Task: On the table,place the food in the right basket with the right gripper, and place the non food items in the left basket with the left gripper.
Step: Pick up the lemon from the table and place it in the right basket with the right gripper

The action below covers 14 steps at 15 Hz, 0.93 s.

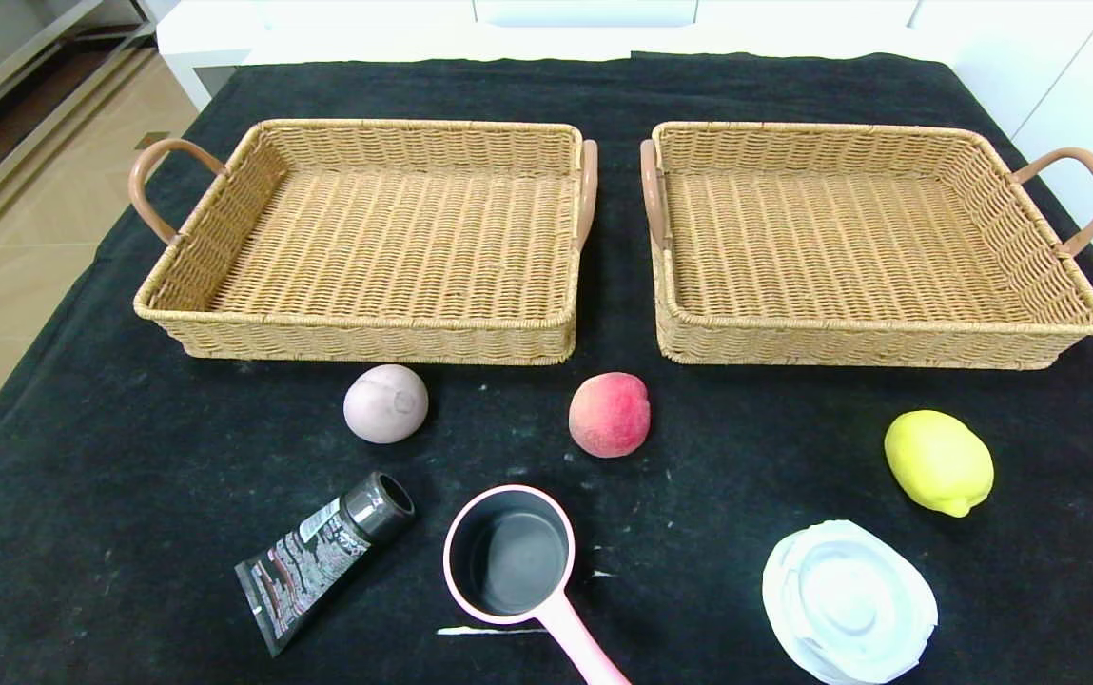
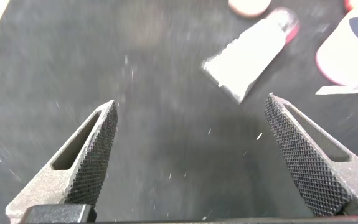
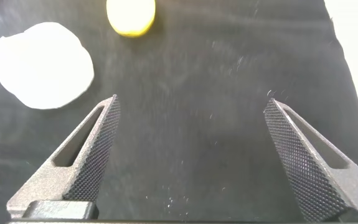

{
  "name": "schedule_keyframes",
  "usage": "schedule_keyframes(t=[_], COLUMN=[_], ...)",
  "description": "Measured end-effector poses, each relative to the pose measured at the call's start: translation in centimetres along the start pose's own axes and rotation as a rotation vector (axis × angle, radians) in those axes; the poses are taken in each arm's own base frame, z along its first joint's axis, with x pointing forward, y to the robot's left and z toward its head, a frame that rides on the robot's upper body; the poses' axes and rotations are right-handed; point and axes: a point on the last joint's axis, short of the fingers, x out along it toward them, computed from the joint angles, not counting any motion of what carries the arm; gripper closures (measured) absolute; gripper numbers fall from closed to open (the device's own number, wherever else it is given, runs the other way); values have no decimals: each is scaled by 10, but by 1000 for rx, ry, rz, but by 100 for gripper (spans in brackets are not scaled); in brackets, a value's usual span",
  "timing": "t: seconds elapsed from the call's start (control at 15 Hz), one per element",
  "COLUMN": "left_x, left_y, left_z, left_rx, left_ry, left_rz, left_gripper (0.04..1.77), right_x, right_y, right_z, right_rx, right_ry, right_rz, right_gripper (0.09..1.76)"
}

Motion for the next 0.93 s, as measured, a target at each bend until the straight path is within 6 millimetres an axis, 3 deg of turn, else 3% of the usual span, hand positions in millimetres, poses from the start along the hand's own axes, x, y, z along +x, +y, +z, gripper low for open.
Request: schedule_keyframes(t=[0.27, 0.6, 0.93], left_x=[3, 34, 77], left_y=[-2, -7, -14], left_z=[59, 133, 168], left_rx=[3, 43, 105], left_ry=[-11, 4, 64], left_rz=[-19, -144, -338], left_gripper=[9, 9, 9], right_x=[8, 43, 94], right_y=[-1, -2, 0], right_z=[49, 118, 150], right_rx=[-83, -140, -126], right_ry=[29, 62, 156], right_rz=[10, 78, 134], right_gripper=[15, 15, 15])
